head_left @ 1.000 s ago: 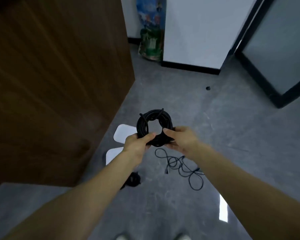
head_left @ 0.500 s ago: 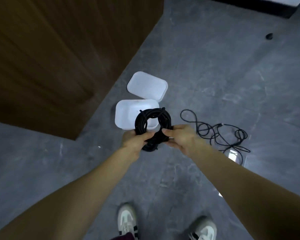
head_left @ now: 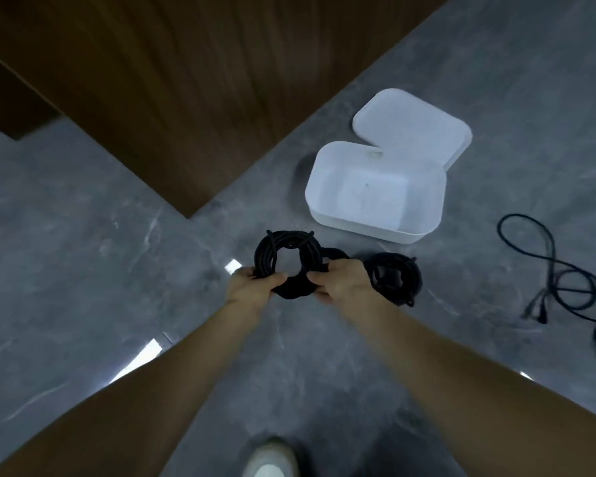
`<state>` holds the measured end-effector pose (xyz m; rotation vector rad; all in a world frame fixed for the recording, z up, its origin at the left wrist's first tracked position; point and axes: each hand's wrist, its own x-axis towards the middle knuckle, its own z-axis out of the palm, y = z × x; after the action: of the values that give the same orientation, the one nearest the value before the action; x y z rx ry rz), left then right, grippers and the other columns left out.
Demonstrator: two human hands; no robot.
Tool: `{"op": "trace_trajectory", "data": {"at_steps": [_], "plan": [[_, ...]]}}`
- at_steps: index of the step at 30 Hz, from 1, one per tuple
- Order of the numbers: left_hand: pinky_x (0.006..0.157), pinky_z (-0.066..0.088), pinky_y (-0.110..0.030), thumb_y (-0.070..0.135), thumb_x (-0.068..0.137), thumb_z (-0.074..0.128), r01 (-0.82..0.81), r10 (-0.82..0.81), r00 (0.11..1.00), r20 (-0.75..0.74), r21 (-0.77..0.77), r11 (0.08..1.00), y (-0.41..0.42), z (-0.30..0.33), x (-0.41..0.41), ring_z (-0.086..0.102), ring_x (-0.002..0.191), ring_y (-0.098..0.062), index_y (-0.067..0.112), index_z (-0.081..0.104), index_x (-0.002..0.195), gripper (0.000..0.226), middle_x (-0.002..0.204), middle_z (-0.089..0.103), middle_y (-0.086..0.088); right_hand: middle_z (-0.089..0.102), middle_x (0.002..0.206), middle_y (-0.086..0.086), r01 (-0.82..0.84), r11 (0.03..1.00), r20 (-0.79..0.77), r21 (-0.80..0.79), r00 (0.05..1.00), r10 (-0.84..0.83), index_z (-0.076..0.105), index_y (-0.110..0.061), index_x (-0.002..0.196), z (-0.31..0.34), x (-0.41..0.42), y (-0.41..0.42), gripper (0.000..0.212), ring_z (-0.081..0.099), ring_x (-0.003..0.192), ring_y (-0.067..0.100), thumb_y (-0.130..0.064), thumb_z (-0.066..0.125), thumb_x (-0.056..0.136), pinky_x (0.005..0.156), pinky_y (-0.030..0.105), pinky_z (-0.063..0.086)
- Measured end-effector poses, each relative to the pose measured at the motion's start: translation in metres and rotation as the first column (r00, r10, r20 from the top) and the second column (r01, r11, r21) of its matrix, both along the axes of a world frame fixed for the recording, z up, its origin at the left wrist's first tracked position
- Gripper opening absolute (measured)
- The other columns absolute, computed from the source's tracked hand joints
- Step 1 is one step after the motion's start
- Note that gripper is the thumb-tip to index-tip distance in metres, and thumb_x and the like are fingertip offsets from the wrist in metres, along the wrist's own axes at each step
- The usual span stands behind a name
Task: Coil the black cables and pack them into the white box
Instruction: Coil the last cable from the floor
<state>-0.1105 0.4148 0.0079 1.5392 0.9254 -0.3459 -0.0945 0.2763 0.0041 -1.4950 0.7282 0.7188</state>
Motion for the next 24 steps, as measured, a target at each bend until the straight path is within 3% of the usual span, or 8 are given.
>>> {"op": "trace_trajectory", "data": {"at_steps": [3,5,8,13,17,20,22,24], "plan": [[0.078,0.053,-0.033,-0.003,0.075,0.074,-0.064,0.063,0.998,0.010,0.024,0.998,0.022,-0.039,0.002,0.060,0.072,-0.017,0.004,0.053,0.088,0.026,0.082,0.060,-0.007,0.065,0.102,0.024,0.006,0.999,0.038,-0.041,0.999,-0.005,0.061,0.005,0.092,-0.036,0.002,0.024,0.021,0.066,0.094,0.035,-0.004,0.074,0.078,0.082,0.048,0.056],[0.085,0.052,-0.036,-0.001,0.073,0.077,-0.080,0.079,0.997,0.022,0.041,0.996,0.032,-0.059,0.003,0.063,0.076,-0.021,0.005,0.055,0.083,0.025,0.089,0.063,-0.011,0.066,0.098,0.024,-0.005,0.996,0.059,-0.090,0.998,0.010,0.057,0.000,0.076,-0.055,0.003,0.035,0.019,0.066,0.092,0.036,-0.006,0.075,0.077,0.082,0.047,0.056],[0.089,0.053,-0.041,0.002,0.071,0.080,-0.068,0.064,0.997,0.032,0.133,0.989,0.038,-0.079,0.000,0.065,0.090,-0.030,-0.003,0.059,0.102,0.038,0.098,0.064,-0.014,0.067,0.093,0.023,-0.056,0.983,0.085,-0.177,0.994,0.072,0.050,-0.006,0.064,-0.077,0.001,0.047,0.029,0.067,0.089,0.034,-0.009,0.076,0.075,0.081,0.045,0.056],[0.078,0.050,-0.029,0.016,0.078,0.076,0.092,-0.101,0.995,0.005,0.367,0.926,0.038,-0.083,-0.003,0.063,0.097,-0.026,-0.002,0.061,0.112,0.041,0.110,0.067,-0.016,0.066,0.085,0.016,-0.120,0.946,0.134,-0.300,0.977,0.166,0.044,-0.010,0.059,-0.084,-0.003,0.053,0.037,0.061,0.076,0.021,-0.017,0.076,0.077,0.059,0.027,0.051],[0.089,0.044,-0.031,0.011,0.082,0.071,0.137,-0.223,0.969,0.111,0.508,0.850,0.037,-0.076,0.006,0.051,0.118,-0.028,0.009,0.044,0.135,0.059,0.135,0.045,-0.015,0.068,0.082,0.019,-0.103,0.952,0.178,-0.289,0.971,0.159,0.061,0.006,0.074,-0.084,0.010,0.057,0.027,0.068,0.078,0.031,-0.018,0.072,0.081,0.068,0.039,0.058],[0.096,0.039,-0.024,0.003,0.083,0.068,0.200,-0.353,0.920,0.167,0.575,0.794,0.037,-0.078,0.007,0.048,0.121,-0.023,0.008,0.049,0.132,0.053,0.134,0.044,-0.011,0.060,0.069,0.012,-0.182,0.912,0.190,-0.368,0.945,0.265,0.055,0.000,0.062,-0.086,0.017,0.058,0.030,0.057,0.060,0.020,-0.016,0.070,0.083,0.046,0.023,0.042],[0.099,0.040,-0.025,0.000,0.082,0.068,0.199,-0.361,0.913,0.190,0.566,0.800,0.038,-0.079,0.005,0.048,0.121,-0.021,0.007,0.051,0.131,0.052,0.132,0.045,-0.010,0.058,0.070,0.010,-0.178,0.905,0.194,-0.387,0.944,0.269,0.051,-0.005,0.060,-0.088,0.019,0.057,0.033,0.055,0.061,0.018,-0.017,0.071,0.082,0.041,0.021,0.033],[0.100,0.041,-0.026,-0.001,0.081,0.069,0.199,-0.359,0.911,0.203,0.548,0.812,0.040,-0.080,0.005,0.048,0.120,-0.020,0.007,0.052,0.131,0.053,0.131,0.045,-0.009,0.059,0.072,0.009,-0.198,0.900,0.180,-0.388,0.942,0.284,0.059,-0.001,0.069,-0.091,0.020,0.055,0.024,0.057,0.067,0.018,-0.018,0.072,0.081,0.037,0.016,0.034]]}}
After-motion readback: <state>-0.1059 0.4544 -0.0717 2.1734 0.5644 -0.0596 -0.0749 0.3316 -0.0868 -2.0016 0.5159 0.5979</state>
